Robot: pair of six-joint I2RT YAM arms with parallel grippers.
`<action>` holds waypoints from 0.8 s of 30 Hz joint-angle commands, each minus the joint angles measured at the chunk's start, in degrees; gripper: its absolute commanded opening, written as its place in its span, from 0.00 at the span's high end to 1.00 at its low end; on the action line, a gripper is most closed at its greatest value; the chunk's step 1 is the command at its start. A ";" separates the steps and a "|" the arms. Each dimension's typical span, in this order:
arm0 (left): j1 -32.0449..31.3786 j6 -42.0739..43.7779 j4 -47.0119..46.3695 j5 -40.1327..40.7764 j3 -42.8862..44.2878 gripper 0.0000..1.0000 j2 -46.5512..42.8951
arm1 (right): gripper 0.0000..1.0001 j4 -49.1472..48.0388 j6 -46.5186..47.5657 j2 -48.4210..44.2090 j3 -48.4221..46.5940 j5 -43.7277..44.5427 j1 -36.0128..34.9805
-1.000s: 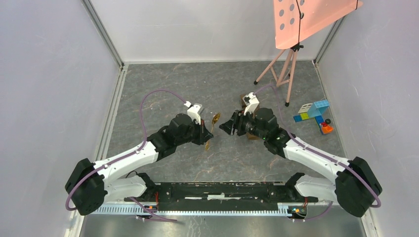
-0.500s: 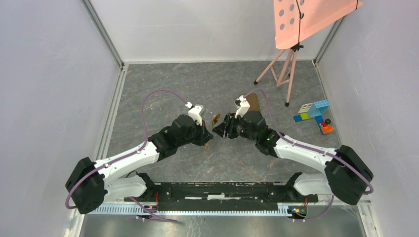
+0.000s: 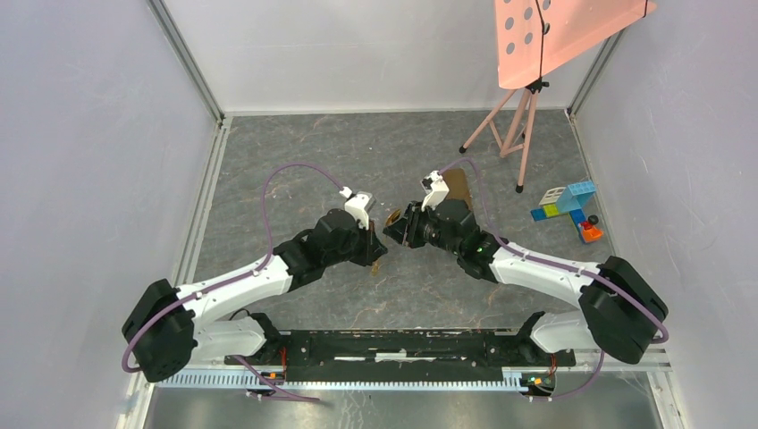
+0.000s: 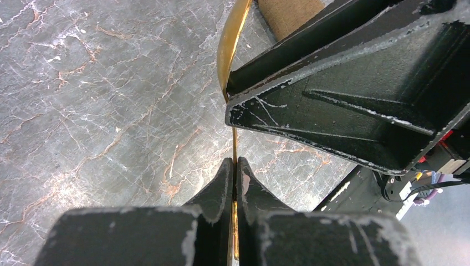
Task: Fold the napkin into a case and place the utensils inside
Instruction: Pass from the left arm to the right
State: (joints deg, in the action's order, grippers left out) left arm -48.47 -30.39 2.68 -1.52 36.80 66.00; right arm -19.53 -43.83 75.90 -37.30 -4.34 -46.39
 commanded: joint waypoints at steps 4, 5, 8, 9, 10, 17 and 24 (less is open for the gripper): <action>-0.71 1.29 -4.09 1.30 3.04 0.98 1.06 | 0.68 -3.08 -0.93 1.09 -1.40 0.67 -0.27; -0.85 1.37 -4.11 1.35 3.18 0.98 1.15 | 0.69 -3.19 -1.04 1.14 -1.29 0.52 -0.28; -0.84 1.43 -4.13 1.32 3.46 0.98 1.54 | 0.70 -3.23 -1.05 1.62 -1.37 0.26 -0.36; -0.84 1.39 -4.09 1.31 3.62 0.98 1.65 | 0.71 -3.19 -1.08 1.72 -1.39 0.13 -0.36; -0.84 1.40 -4.08 1.34 3.65 0.98 1.77 | 0.72 -3.27 -1.03 1.79 -1.30 0.00 -0.37; -0.92 1.44 -4.03 4.07 3.88 0.98 1.58 | 0.69 -3.34 -0.83 1.84 -0.85 0.25 -0.37; -1.01 1.35 -4.59 3.88 4.09 0.98 2.14 | 0.76 -4.17 -0.82 2.85 -1.19 -0.45 -0.37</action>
State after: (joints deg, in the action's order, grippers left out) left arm -49.01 -30.39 1.96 1.43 38.02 67.85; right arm -20.58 -44.62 77.91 -37.30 -4.43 -46.50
